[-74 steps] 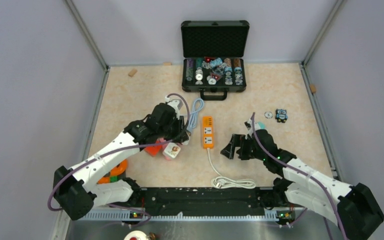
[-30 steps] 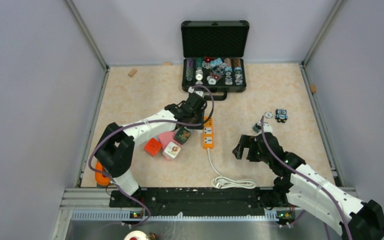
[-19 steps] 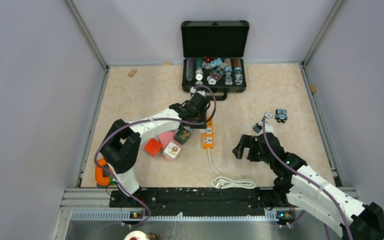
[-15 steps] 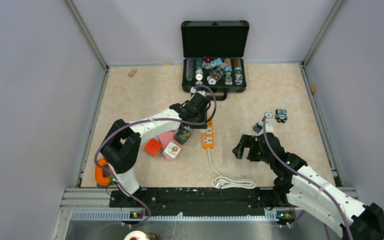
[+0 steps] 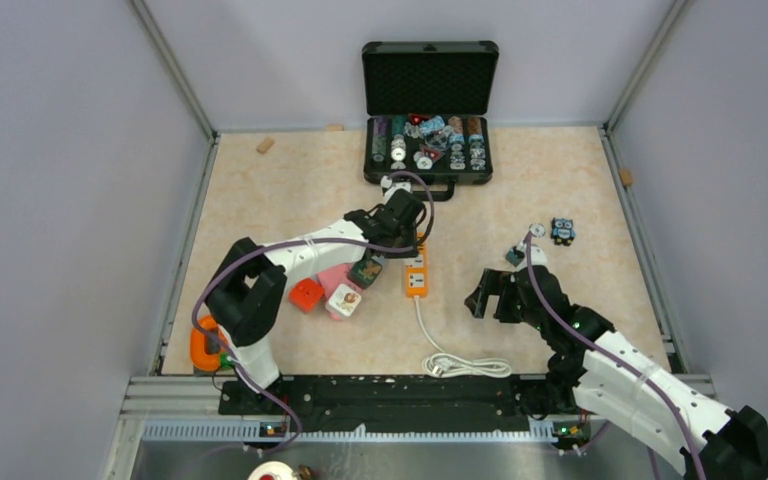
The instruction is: Insert the plug
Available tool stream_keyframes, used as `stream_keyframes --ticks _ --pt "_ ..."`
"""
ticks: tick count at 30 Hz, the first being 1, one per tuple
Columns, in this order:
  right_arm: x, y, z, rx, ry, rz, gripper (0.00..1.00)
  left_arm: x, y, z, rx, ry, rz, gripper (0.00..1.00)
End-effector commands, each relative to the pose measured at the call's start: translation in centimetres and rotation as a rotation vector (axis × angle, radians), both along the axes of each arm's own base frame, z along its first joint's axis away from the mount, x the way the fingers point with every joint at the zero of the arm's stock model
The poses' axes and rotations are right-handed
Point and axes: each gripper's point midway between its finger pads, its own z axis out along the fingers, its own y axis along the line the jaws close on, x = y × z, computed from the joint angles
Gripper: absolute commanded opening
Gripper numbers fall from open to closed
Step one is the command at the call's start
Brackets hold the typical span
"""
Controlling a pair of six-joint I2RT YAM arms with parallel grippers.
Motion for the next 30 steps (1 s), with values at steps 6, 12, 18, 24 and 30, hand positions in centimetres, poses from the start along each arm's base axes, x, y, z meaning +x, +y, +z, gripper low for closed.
stream_keyframes --ticks 6,12,18,24,30 --pt "0.7 0.4 2.2 0.043 -0.044 -0.006 0.98 -0.4 0.9 -2.6 0.099 0.008 0.046 0.00" --pt "1.0 0.5 2.9 0.051 -0.061 -0.010 0.98 -1.1 1.2 -3.7 0.143 0.021 0.052 0.00" --pt "1.4 0.5 3.8 0.048 -0.074 -0.015 0.98 -1.5 1.5 -5.6 0.198 0.067 0.050 0.00" --pt "1.7 0.5 4.6 0.044 -0.087 -0.024 0.98 -2.4 2.1 -8.2 0.246 0.124 0.058 0.00" --pt "1.9 0.4 4.9 0.040 -0.093 -0.028 0.98 -3.5 2.5 -8.9 0.265 0.120 0.077 0.00"
